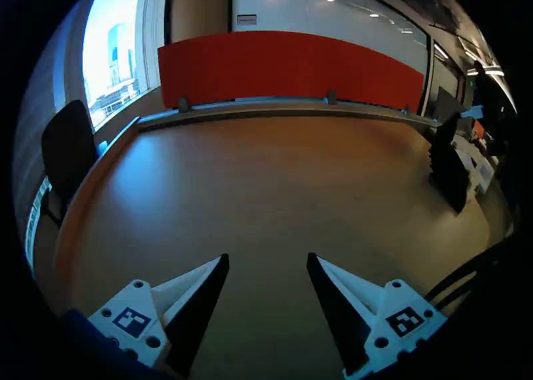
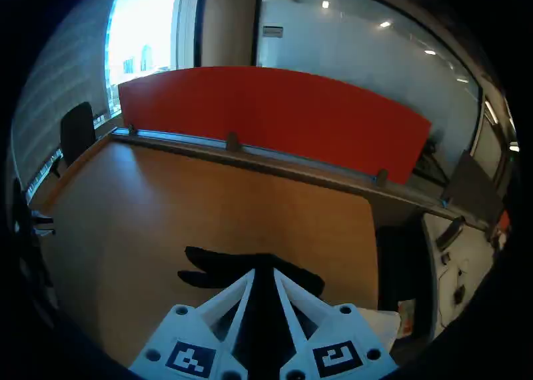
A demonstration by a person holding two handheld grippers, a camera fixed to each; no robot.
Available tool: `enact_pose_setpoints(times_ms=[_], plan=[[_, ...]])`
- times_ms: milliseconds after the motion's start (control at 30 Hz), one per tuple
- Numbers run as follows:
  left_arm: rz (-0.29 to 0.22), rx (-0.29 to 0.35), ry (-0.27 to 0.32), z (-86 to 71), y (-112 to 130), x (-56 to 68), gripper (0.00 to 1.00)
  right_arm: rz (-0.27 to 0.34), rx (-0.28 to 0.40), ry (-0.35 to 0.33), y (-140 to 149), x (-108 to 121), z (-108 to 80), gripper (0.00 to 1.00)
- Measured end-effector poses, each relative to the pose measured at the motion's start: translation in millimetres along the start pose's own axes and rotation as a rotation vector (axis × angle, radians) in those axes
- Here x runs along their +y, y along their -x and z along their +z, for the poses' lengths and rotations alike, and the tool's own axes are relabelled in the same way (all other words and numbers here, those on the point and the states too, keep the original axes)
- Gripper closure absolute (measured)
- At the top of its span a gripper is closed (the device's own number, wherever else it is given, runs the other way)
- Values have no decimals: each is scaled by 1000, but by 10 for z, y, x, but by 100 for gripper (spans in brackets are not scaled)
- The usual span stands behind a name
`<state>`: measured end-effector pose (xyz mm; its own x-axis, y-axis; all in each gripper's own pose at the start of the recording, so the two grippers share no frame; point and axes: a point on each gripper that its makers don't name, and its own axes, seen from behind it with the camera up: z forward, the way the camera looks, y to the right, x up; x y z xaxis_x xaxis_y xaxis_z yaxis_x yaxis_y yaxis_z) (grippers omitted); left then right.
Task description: Fold towel
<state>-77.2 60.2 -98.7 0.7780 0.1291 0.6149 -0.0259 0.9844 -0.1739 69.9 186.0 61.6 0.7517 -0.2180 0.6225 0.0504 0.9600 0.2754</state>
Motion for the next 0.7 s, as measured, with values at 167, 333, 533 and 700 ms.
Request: enact_pose_setpoints(times_ms=[167,333,533,700], plan=[[1,-1,4,-12,17,2,14,20,-10,13,126,55,-42,95],[6,-2,5,-24,25,-5,14,34,-22,28,254,112,-95,95],[9,-1,7,-33,25,3,14,48,-44,47,427,177,-149,95],[13,-1,9,-42,33,13,14,58,-74,66,621,242,-194,95]])
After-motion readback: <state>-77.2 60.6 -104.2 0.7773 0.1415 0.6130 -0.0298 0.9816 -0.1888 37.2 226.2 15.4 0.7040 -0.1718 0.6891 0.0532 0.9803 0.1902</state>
